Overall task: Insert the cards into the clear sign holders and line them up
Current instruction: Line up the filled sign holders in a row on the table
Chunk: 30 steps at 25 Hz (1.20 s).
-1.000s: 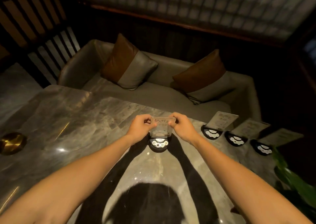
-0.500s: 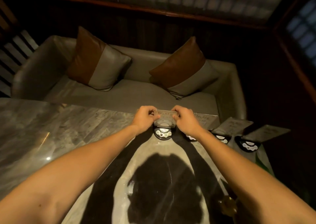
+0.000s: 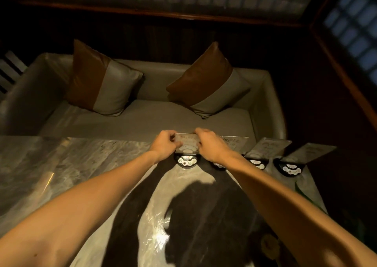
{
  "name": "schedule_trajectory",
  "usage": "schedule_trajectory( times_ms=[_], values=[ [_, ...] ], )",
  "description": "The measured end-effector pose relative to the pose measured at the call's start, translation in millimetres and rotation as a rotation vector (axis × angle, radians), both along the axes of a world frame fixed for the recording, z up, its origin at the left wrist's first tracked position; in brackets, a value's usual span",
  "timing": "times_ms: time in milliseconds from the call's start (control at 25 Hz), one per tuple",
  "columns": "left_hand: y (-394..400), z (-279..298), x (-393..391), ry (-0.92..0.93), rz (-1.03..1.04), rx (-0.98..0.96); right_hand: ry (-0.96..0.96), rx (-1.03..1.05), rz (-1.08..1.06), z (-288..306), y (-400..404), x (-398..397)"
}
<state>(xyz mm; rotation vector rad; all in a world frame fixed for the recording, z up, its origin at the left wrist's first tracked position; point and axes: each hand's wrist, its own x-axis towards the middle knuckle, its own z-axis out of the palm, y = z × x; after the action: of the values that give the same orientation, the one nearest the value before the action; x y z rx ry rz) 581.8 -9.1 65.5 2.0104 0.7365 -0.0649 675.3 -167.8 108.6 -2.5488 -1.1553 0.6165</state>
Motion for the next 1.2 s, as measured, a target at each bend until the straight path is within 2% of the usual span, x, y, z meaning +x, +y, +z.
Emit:
schedule_trajectory(
  times_ms=[240,360,560,640,800,960,1200],
  values=[
    [-6.9,40.9,21.1,0.174,-0.043,0.011,-0.149,0.151,0.017,37.3,-49.3,22.9],
    [-36.8,66.1,48.4,0.078,-0.102,0.095,-0.182,0.195,-0.079,49.6,-96.4,54.5],
    [-124.3,91.7,99.0,-0.165,-0.302,0.131,-0.145,0.180,-0.233,52.2,-175.0,104.8],
    [-159.0,86.9,120.7,-0.186,-0.386,0.182,-0.154,0.107,-0.259,48.8,-207.7,120.5],
    [-211.8,67.2,161.2,-0.112,-0.573,0.337,-0.210,-0.078,-0.340,33.2,-270.8,148.1],
    [-243.0,45.7,185.8,0.011,-0.631,0.355,-0.144,-0.249,-0.316,12.5,-307.2,163.0],
    [-255.0,24.1,200.7,0.104,-0.658,0.561,-0.144,-0.125,-0.312,-11.0,-320.2,178.5]
  ],
)
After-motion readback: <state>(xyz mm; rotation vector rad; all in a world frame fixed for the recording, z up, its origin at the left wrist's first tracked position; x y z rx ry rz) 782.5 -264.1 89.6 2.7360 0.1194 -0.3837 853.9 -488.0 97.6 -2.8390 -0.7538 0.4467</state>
